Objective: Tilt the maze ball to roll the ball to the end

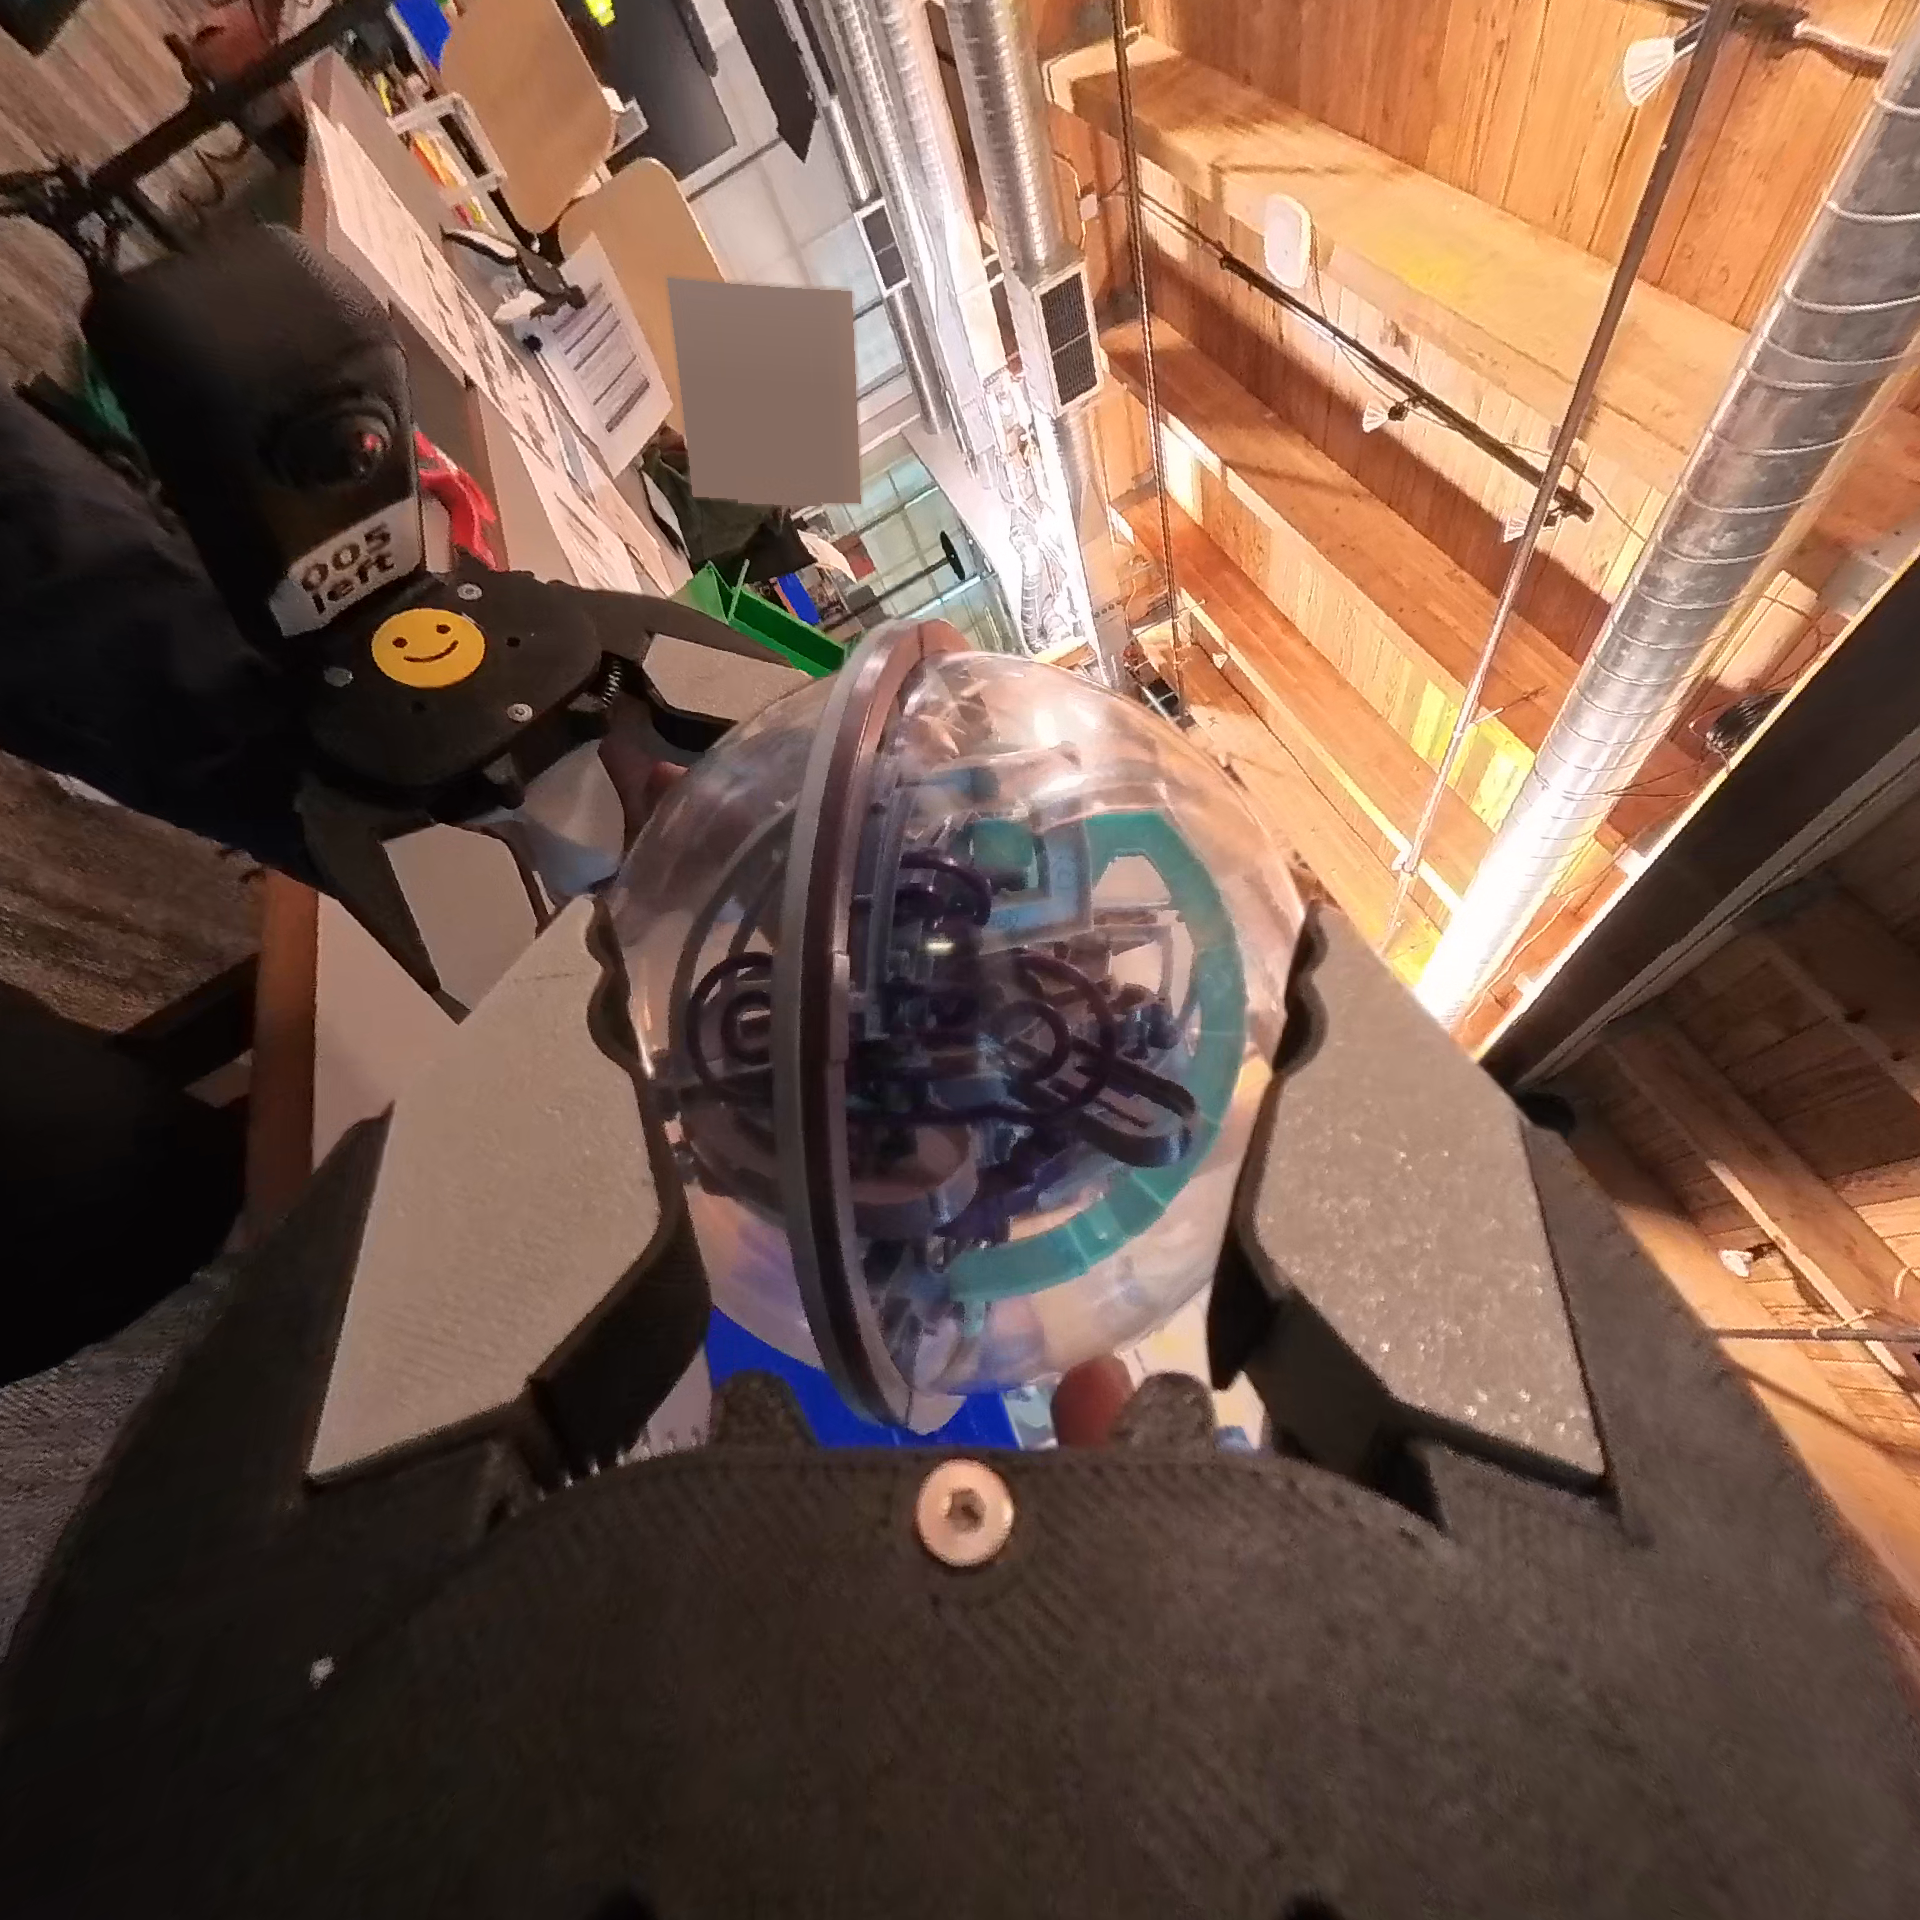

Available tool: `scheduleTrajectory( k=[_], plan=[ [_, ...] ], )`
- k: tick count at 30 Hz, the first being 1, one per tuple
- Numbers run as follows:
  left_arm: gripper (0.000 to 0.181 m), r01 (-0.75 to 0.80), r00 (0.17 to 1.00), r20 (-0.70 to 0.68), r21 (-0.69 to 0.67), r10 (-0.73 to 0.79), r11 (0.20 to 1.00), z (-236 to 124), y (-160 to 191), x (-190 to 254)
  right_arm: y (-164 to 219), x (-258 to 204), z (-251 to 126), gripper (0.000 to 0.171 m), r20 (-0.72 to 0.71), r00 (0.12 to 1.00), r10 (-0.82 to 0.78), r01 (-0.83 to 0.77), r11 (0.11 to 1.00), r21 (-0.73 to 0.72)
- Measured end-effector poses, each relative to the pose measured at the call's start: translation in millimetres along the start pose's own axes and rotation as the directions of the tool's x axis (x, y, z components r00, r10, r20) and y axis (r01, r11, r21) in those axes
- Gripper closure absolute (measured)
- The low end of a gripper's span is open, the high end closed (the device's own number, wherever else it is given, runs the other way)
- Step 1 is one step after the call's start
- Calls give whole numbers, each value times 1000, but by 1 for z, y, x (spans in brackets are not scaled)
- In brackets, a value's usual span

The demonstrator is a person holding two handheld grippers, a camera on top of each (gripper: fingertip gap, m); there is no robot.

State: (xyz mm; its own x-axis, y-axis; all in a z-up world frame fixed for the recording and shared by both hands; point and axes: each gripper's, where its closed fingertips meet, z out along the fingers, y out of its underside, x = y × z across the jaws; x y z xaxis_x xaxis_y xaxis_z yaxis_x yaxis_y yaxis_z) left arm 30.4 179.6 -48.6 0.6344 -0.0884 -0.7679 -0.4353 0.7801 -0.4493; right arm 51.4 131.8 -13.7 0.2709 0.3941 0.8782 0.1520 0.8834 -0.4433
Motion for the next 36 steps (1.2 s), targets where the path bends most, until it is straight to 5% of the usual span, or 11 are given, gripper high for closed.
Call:
scheduleTrajectory(
  k=[19,36],
  plan=[
    [44,-12,999,33,-35,13,999,2,8,-2,0,-5,5,48,-21,992,-125,124,990,-60],
    [44,-17,1000,13,-43,18,999,3,4,-1,0,0,1,48,-14,999,-52,52,998,-19]
  ],
)
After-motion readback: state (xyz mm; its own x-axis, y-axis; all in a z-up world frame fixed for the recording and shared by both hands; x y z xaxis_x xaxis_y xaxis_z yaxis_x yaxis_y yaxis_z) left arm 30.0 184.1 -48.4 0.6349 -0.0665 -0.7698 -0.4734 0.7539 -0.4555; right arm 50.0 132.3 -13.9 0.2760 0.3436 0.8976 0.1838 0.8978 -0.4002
